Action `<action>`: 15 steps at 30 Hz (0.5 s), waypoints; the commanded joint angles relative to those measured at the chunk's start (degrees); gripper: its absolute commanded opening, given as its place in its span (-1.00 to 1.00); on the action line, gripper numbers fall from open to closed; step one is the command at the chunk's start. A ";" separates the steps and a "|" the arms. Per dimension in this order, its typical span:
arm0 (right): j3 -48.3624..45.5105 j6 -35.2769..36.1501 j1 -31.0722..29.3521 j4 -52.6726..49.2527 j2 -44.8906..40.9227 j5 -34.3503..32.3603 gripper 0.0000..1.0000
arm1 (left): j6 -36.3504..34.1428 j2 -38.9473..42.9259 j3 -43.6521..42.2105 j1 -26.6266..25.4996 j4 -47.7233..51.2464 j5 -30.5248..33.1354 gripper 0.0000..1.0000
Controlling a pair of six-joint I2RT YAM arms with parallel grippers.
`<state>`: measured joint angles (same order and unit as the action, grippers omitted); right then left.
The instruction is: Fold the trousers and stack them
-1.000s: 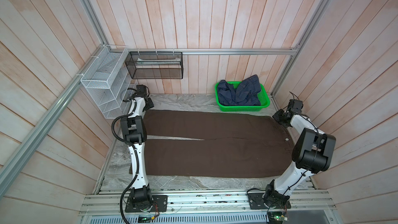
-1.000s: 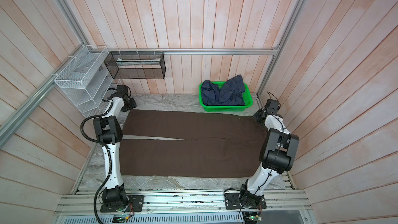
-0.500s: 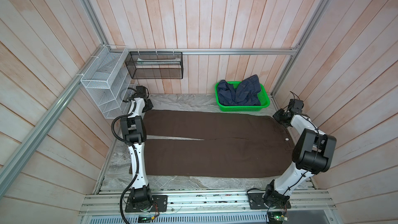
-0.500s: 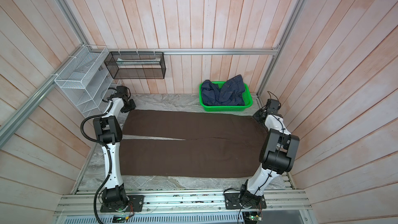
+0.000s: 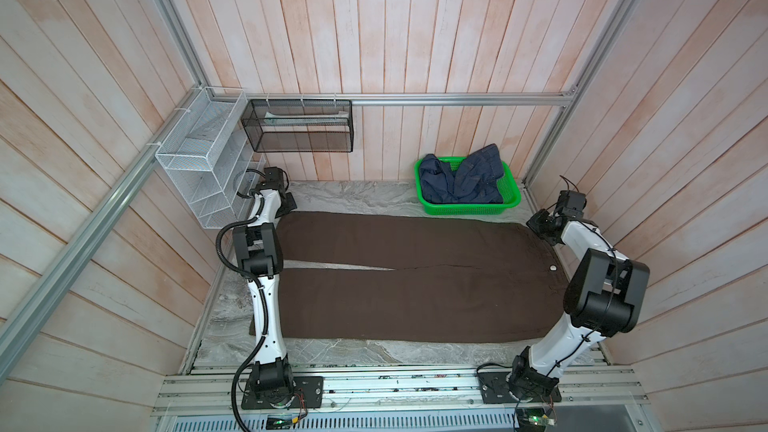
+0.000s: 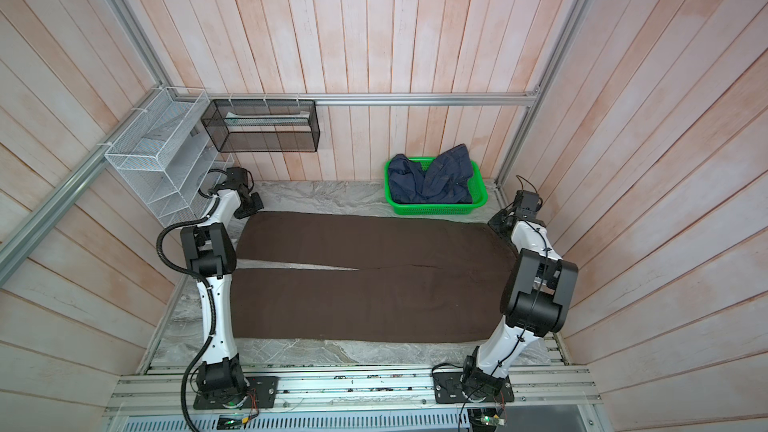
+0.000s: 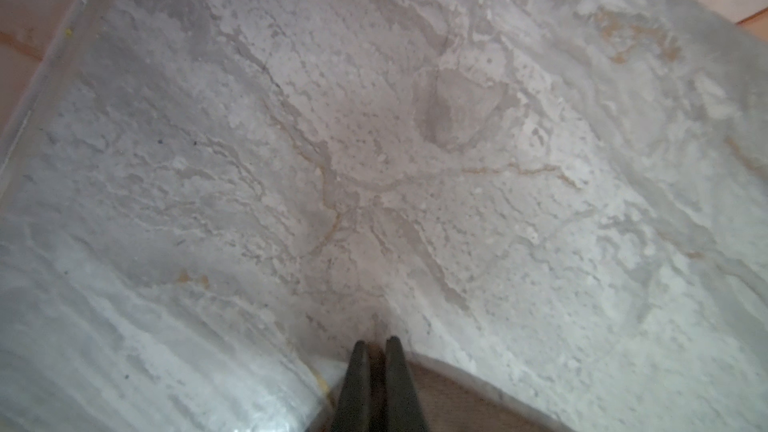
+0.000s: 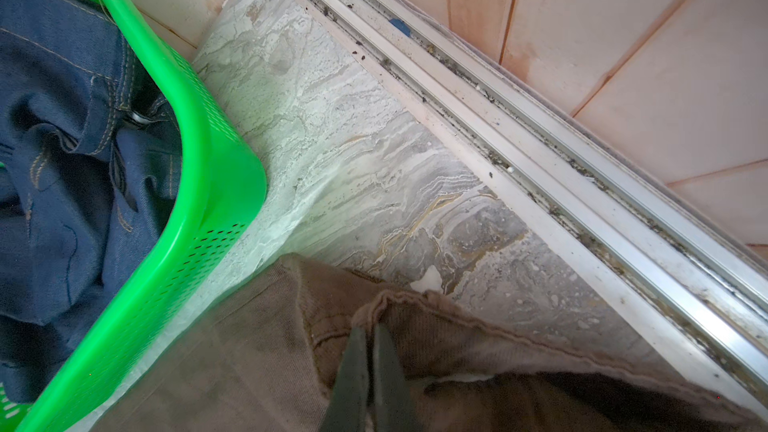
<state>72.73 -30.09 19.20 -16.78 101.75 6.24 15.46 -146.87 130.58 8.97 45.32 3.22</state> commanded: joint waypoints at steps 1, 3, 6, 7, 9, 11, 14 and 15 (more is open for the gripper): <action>-1.46 -1.13 0.53 2.35 -1.95 5.33 -1.00 | 0.92 5.68 -4.58 -0.45 0.41 -1.28 -1.00; -2.76 -2.11 1.51 4.50 -2.28 8.97 -1.00 | 1.68 11.21 -8.57 -0.36 -2.36 -1.41 -1.00; -4.54 -1.85 2.82 6.91 -3.81 11.38 -1.00 | 2.85 21.90 -19.52 0.31 -8.77 -1.50 -1.00; -5.06 -1.59 3.20 7.62 -4.41 12.03 -1.00 | 3.21 24.91 -23.12 0.62 -10.83 -1.79 -1.00; -6.51 -1.47 4.38 9.77 -5.90 14.08 -1.00 | 4.34 31.14 -30.27 1.54 -14.80 -2.91 -1.00; -8.19 -2.05 5.99 11.98 -7.39 16.30 -1.00 | 5.14 35.68 -35.49 2.31 -17.10 -4.14 -1.00; -9.64 -2.76 7.90 14.14 -9.61 17.11 -1.00 | 6.17 41.27 -41.08 3.22 -19.30 -5.55 -1.00; -9.71 -2.86 8.53 14.38 -10.18 17.00 -1.00 | 6.54 43.04 -42.63 3.62 -19.79 -6.00 -1.00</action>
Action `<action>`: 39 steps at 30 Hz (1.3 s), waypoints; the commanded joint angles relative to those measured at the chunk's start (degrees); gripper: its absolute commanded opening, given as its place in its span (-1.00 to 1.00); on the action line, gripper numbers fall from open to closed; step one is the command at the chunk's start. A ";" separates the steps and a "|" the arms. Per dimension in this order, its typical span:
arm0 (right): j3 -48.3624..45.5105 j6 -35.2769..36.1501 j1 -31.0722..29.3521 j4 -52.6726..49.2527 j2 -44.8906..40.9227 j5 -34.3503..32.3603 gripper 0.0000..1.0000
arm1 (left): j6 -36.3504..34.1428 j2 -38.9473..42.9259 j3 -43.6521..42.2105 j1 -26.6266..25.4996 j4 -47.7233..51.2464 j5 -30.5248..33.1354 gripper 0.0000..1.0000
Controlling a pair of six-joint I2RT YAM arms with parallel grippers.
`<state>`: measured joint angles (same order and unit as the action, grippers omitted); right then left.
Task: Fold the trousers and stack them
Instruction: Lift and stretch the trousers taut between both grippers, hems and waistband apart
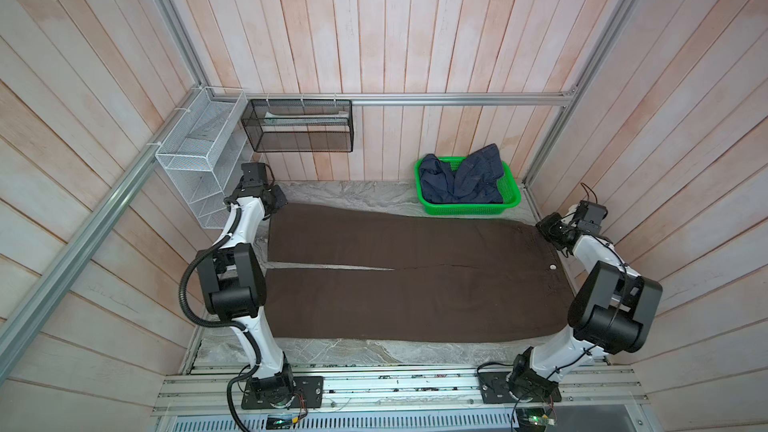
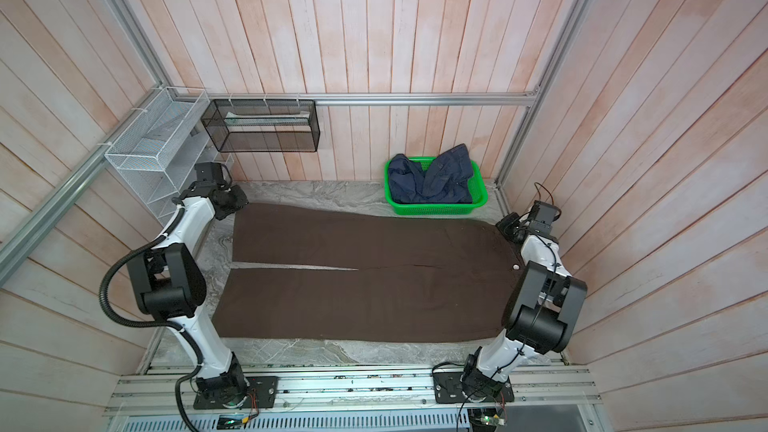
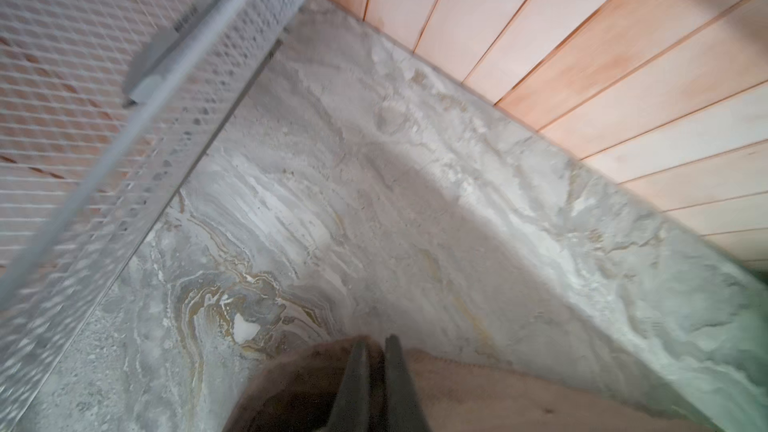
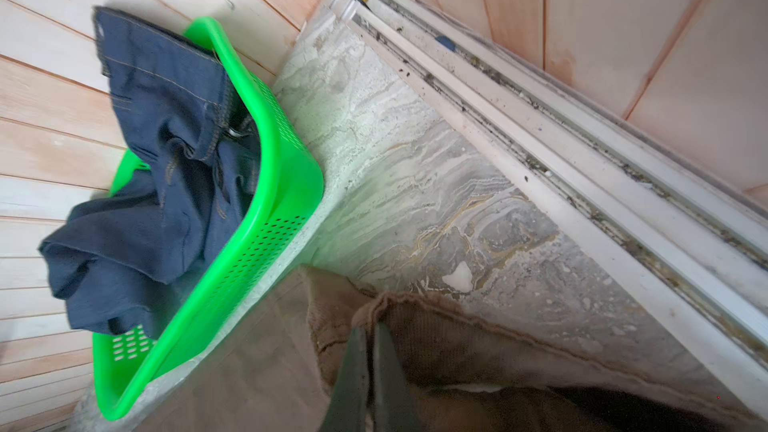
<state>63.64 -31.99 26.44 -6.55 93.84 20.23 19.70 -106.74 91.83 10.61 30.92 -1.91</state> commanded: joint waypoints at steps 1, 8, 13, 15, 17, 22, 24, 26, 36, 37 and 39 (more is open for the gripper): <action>-0.62 -1.05 1.77 4.29 -2.64 3.03 -1.00 | 2.59 4.33 -5.03 2.21 -5.70 -1.14 -1.00; -0.34 -1.26 7.45 5.97 -4.33 5.57 -1.00 | 4.15 14.25 -11.69 6.48 -6.11 0.06 -1.00; -1.21 -4.36 8.04 10.29 -4.23 7.64 -1.00 | 5.29 17.15 -14.00 9.90 -7.79 -1.95 -1.00; -0.14 -6.11 7.38 11.96 -2.80 8.18 -1.00 | 5.47 16.21 -11.93 9.89 -7.54 -2.93 -1.00; 2.25 -7.00 6.13 12.21 -0.91 8.42 -1.00 | 6.01 15.16 -9.66 9.95 -8.04 -3.75 -1.00; 10.06 -8.25 2.22 11.74 4.45 7.06 -1.00 | 6.77 11.02 -1.57 9.97 -7.53 -4.96 -1.00; 12.54 -9.20 1.20 12.59 6.16 6.01 -1.00 | 7.03 8.83 1.80 9.96 -7.31 -5.70 -1.00; 14.76 -10.36 0.53 13.82 7.74 5.46 -1.00 | 7.48 6.76 4.90 10.10 -6.97 -6.48 -1.00; 21.74 -14.64 -0.11 17.81 13.01 5.53 -1.00 | 8.05 3.80 11.10 10.87 -6.83 -7.73 -1.00; 21.63 -15.28 -0.09 18.52 13.25 5.60 -1.00 | 8.05 4.35 10.43 11.06 -7.28 -7.76 -1.00; 21.38 -16.38 0.17 19.66 13.72 6.40 -1.00 | 8.31 5.58 8.71 11.84 -8.12 -8.17 -1.00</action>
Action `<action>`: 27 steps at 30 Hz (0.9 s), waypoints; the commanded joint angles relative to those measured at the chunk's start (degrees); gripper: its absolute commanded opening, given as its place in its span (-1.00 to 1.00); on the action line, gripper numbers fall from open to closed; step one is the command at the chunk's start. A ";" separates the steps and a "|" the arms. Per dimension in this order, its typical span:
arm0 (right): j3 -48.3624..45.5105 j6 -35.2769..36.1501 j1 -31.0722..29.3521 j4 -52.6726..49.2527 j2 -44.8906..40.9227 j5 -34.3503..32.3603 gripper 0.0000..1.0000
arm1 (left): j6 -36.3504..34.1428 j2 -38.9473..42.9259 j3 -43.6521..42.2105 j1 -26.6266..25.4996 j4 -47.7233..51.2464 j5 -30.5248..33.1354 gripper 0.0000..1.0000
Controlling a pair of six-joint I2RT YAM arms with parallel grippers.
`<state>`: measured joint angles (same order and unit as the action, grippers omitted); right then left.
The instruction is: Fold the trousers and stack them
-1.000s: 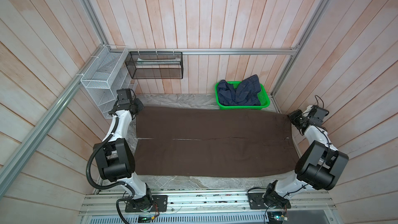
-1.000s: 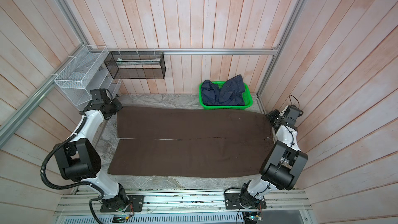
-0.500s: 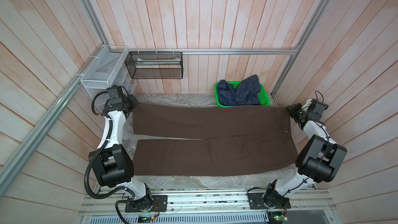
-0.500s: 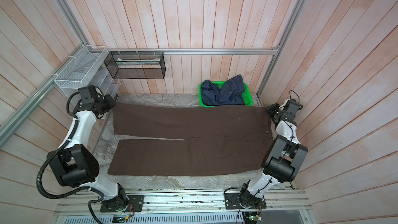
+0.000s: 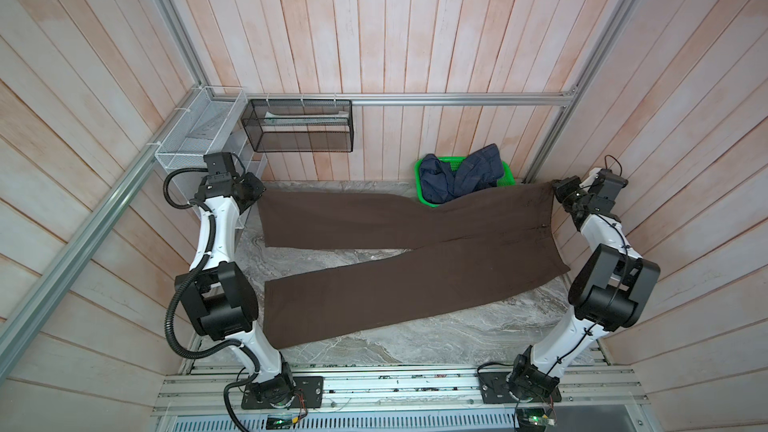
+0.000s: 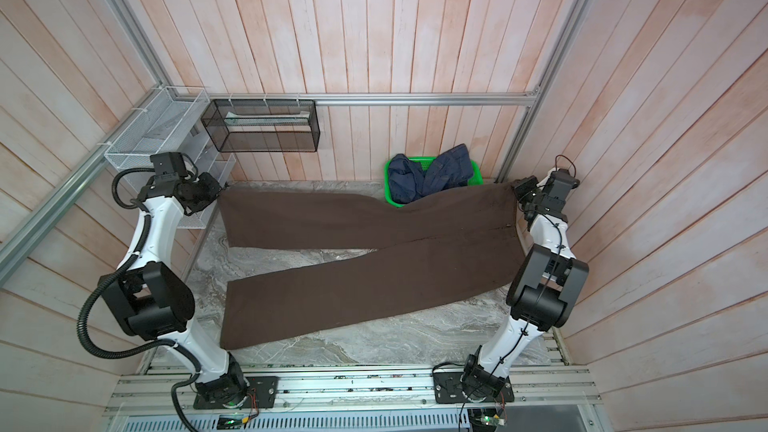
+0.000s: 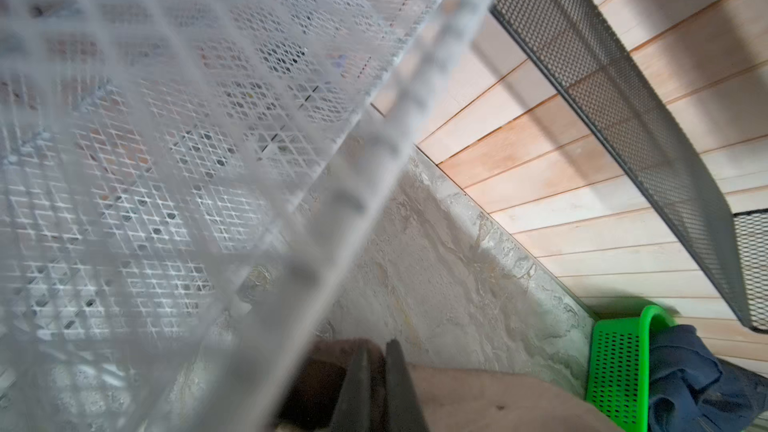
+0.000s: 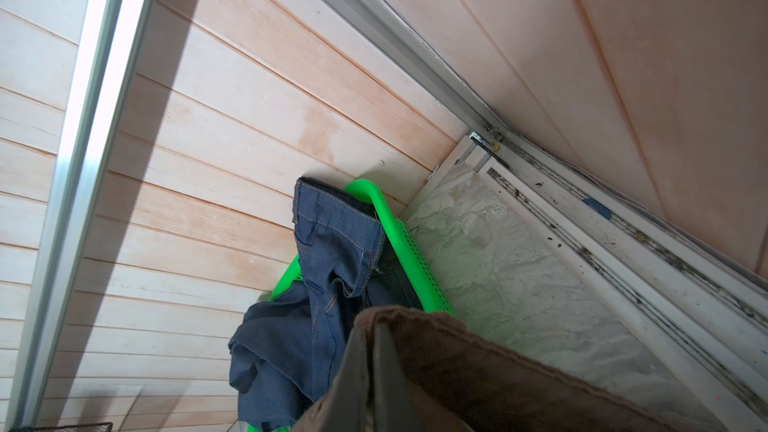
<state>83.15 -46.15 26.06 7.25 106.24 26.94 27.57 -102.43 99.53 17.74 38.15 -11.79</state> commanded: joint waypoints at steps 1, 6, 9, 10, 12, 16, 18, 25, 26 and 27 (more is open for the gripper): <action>1.69 -2.68 0.63 6.19 1.51 0.26 -1.00 | 0.70 2.07 -0.12 5.21 -15.79 1.15 -1.00; -2.34 -2.08 1.33 6.57 -0.12 0.59 -1.00 | 0.90 9.18 -9.66 6.01 -18.51 -0.65 -1.00; -6.07 -0.92 2.55 6.18 -1.79 0.96 -1.00 | 0.85 15.08 -17.17 6.15 -20.01 -1.26 -1.00; -7.48 -0.52 3.23 5.99 -2.44 1.16 -1.00 | 0.82 17.33 -19.80 6.17 -20.33 -1.37 -1.00; -9.64 0.99 4.40 4.91 -3.58 1.54 -1.00 | 0.61 21.56 -23.88 6.32 -20.66 -1.35 -1.00; -13.16 5.84 6.49 2.48 -6.51 2.03 -1.00 | 0.20 29.71 -30.54 6.97 -20.06 -1.07 -1.00; -14.69 7.30 7.40 1.87 -7.96 2.28 -1.00 | -0.12 32.36 -32.13 7.28 -18.75 -1.14 -1.00; -21.67 11.92 11.28 -1.13 -14.18 1.96 -1.00 | -1.58 41.99 -40.84 7.61 -14.60 -1.46 -1.00; -22.40 12.91 11.83 -1.83 -15.17 1.45 -1.00 | -1.68 43.80 -42.27 7.67 -13.90 -1.25 -1.00; -22.88 13.90 12.28 -2.51 -15.87 0.89 -1.00 | -1.80 45.34 -43.42 7.87 -13.19 -1.28 -1.00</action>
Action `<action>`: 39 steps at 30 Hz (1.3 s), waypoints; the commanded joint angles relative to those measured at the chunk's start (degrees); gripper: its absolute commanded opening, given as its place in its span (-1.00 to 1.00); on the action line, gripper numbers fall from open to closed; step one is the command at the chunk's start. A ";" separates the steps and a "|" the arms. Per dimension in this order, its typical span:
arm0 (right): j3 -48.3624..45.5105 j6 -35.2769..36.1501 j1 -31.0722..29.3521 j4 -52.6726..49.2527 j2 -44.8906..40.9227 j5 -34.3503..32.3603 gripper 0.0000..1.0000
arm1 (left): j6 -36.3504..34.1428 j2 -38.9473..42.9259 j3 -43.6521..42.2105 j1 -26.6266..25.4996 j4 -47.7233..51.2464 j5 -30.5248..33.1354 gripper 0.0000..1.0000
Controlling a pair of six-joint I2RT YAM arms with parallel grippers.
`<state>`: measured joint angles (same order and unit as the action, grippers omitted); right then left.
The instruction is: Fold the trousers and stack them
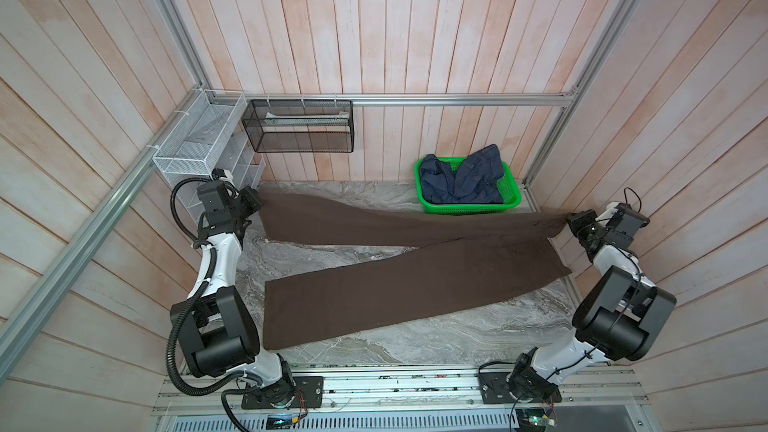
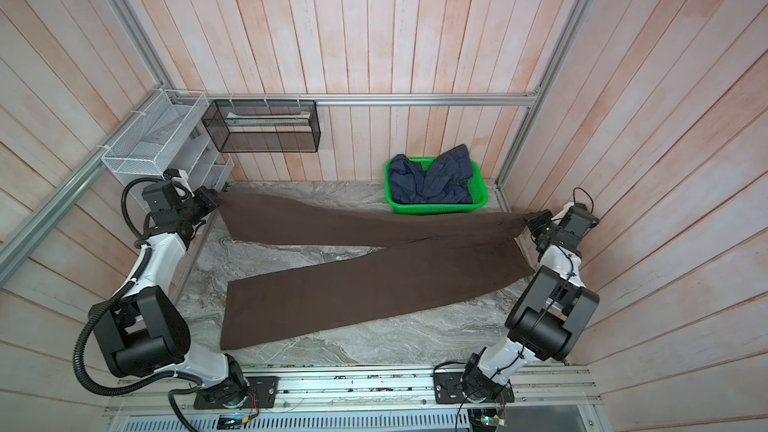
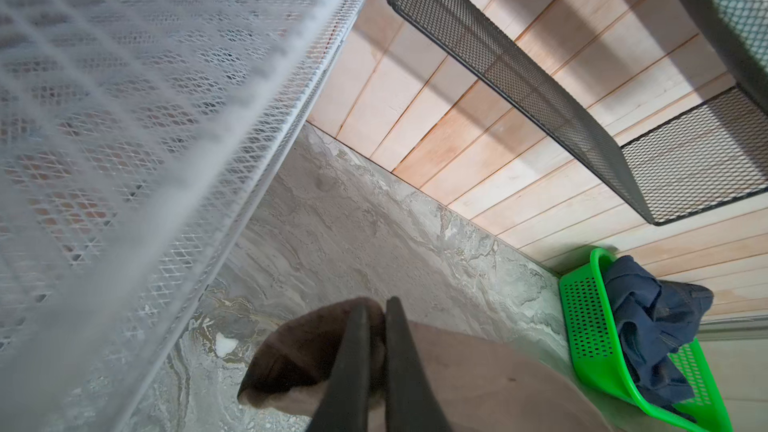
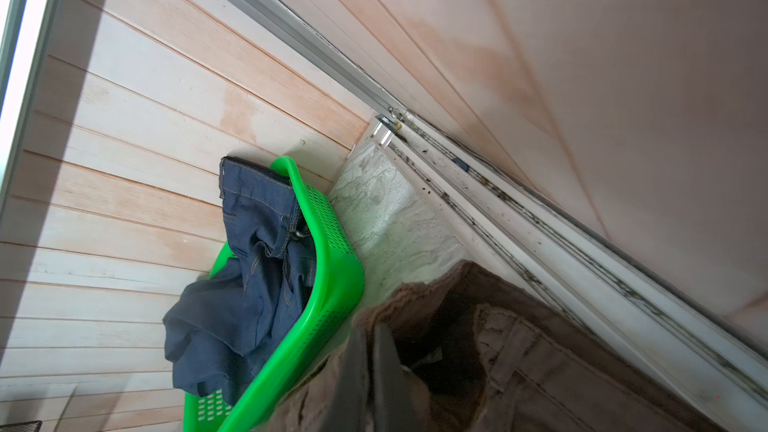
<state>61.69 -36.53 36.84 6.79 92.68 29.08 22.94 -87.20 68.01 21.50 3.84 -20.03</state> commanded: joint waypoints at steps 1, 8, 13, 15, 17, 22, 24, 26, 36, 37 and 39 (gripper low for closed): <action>-1.93 5.66 1.79 -2.92 -3.24 -2.07 -1.00 | 2.83 31.94 -13.12 4.33 21.88 6.97 -1.00; -4.78 12.32 2.16 -6.33 -8.97 -8.07 -1.00 | 1.81 41.02 -17.86 6.29 28.40 10.00 -1.00; -8.25 14.98 2.15 -7.21 -12.63 -12.09 -1.00 | 2.34 46.67 -23.14 6.89 30.88 13.45 -1.00; -9.98 15.21 2.18 -7.00 -13.85 -14.25 -1.00 | 2.59 48.54 -24.77 6.90 31.65 14.23 -1.00; -12.12 14.78 2.23 -5.89 -15.23 -16.28 -1.00 | 3.63 50.37 -25.64 6.94 32.59 14.17 -1.00; -15.34 14.14 2.21 -4.63 -16.57 -19.13 -1.00 | 5.97 51.81 -24.54 6.75 35.54 10.55 -1.00; -16.27 13.74 2.16 -3.83 -16.57 -18.50 -1.00 | 6.81 52.09 -24.25 6.32 36.32 8.11 -1.00; -16.77 13.16 2.27 -3.07 -16.08 -17.47 -1.00 | 6.74 51.88 -24.12 6.20 36.56 5.98 -1.00; -15.88 11.07 2.10 -0.90 -14.20 -12.69 -1.00 | 2.41 39.64 -21.63 -1.69 33.83 2.36 -1.00; -15.82 10.83 1.99 -0.74 -14.04 -12.27 -1.00 | 2.21 38.31 -21.43 -2.55 33.13 2.85 -1.00; -15.73 10.75 1.61 -0.51 -13.94 -12.05 -1.00 | 1.90 35.94 -21.17 -3.28 32.07 3.15 -1.00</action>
<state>44.91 -24.95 38.50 3.79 78.17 16.03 25.17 -77.34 59.37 22.02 4.40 -19.75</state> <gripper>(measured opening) 0.048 0.071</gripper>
